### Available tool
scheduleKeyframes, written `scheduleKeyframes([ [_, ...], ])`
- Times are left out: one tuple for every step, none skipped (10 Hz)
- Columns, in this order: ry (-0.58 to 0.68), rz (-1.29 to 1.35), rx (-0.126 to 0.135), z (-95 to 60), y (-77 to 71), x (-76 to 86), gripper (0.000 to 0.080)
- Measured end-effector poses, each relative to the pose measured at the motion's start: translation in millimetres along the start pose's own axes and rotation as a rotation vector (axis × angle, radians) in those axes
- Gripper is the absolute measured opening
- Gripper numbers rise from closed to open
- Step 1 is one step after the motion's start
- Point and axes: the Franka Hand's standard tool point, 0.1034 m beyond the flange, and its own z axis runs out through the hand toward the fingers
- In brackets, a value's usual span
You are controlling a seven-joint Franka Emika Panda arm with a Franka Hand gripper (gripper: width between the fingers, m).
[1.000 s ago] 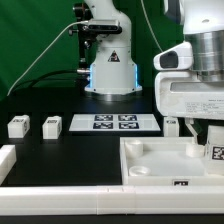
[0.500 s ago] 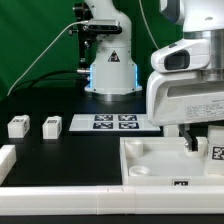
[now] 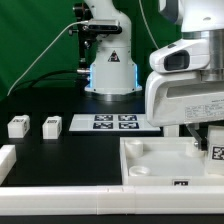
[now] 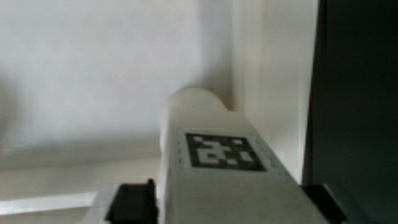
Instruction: Assemble one leg
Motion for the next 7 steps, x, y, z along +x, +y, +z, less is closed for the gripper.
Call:
scheduleKeyframes([
  [0.000, 0.000, -0.001, 0.0, 0.4, 0.1, 0.0294],
  [0.000, 0.000, -0.001, 0.0, 0.4, 0.1, 0.0294],
  [0.000, 0.006, 0.000, 0.0, 0.3, 0.1, 0.0294],
  [0.001, 0.053, 0.000, -0.1, 0.4, 0.2, 0.0294],
  [0.001, 0.079, 0.000, -0.1, 0.3, 0.2, 0.0294],
  [0.001, 0.149, 0.001, -0.1, 0.4, 0.3, 0.0294],
  [0.002, 0.277, 0.004, -0.2, 1.2, 0.7, 0.0294],
])
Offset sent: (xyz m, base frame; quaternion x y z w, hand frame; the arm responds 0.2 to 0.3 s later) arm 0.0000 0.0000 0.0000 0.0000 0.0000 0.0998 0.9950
